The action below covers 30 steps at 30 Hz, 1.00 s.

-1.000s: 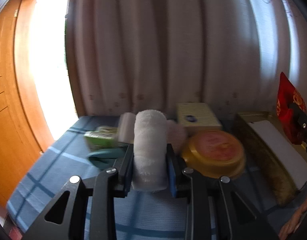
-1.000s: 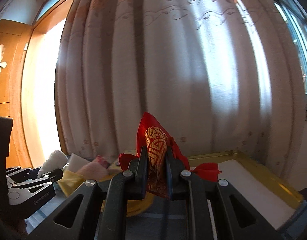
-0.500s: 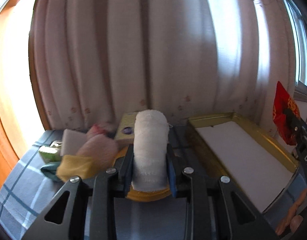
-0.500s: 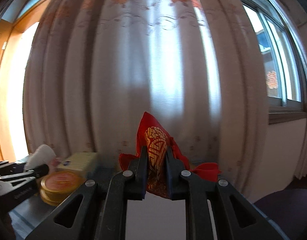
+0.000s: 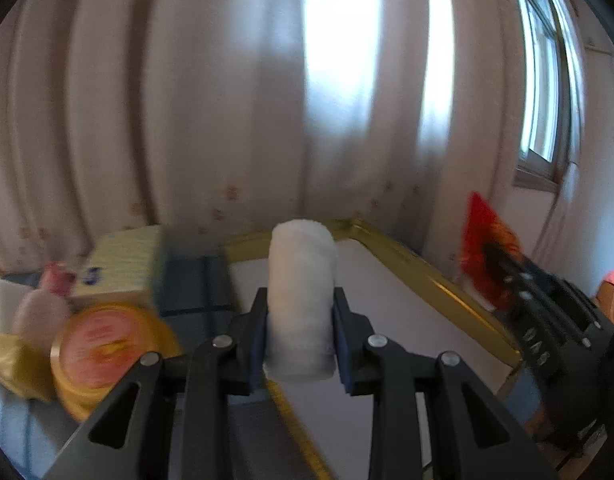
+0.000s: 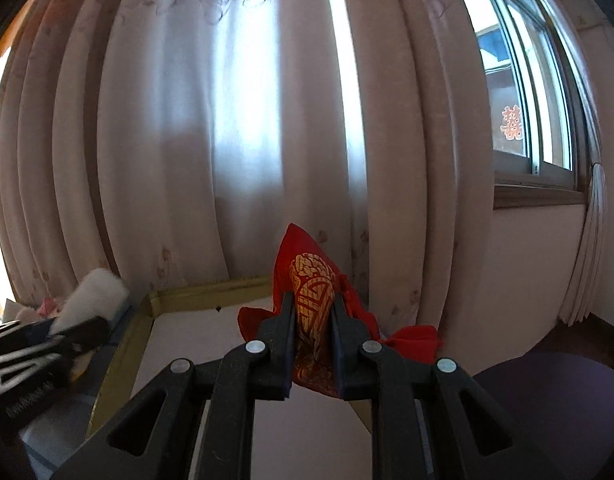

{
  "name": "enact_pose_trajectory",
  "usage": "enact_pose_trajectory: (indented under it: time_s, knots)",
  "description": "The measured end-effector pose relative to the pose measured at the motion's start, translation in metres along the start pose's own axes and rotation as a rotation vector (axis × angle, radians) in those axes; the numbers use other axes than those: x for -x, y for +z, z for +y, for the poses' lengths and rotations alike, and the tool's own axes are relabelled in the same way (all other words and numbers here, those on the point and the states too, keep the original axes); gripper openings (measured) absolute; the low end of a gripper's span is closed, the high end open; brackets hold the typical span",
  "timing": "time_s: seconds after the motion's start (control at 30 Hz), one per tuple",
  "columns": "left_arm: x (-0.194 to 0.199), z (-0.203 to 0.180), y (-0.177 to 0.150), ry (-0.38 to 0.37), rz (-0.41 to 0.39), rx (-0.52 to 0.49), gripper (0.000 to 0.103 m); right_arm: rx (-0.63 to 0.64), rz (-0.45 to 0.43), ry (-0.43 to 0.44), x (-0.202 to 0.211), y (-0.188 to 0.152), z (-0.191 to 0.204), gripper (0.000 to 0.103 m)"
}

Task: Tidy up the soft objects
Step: 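Carry the pouch and towel to the gold tray and release both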

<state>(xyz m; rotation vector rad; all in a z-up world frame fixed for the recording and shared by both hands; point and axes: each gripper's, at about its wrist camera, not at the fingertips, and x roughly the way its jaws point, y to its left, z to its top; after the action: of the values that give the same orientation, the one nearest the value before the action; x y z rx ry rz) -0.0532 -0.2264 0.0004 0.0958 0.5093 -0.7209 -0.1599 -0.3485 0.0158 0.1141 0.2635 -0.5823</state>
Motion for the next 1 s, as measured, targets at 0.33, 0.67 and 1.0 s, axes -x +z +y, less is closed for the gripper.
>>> enact_pose_trajectory:
  time_s: [0.33,0.67,1.0]
  knots:
    - [-0.032,-0.01,-0.007,-0.045,0.074,-0.006,0.028,0.022,0.06,0.049,-0.012,0.0,0.004,0.019]
    - [-0.009,-0.005,-0.005,0.083,-0.029,-0.035,0.08,0.007,0.0,0.025,-0.001,0.0,0.002,0.077]
    - [0.034,0.042,0.002,0.309,-0.178,0.008,0.102,-0.044,-0.098,-0.064,0.018,0.001,-0.009,0.077]
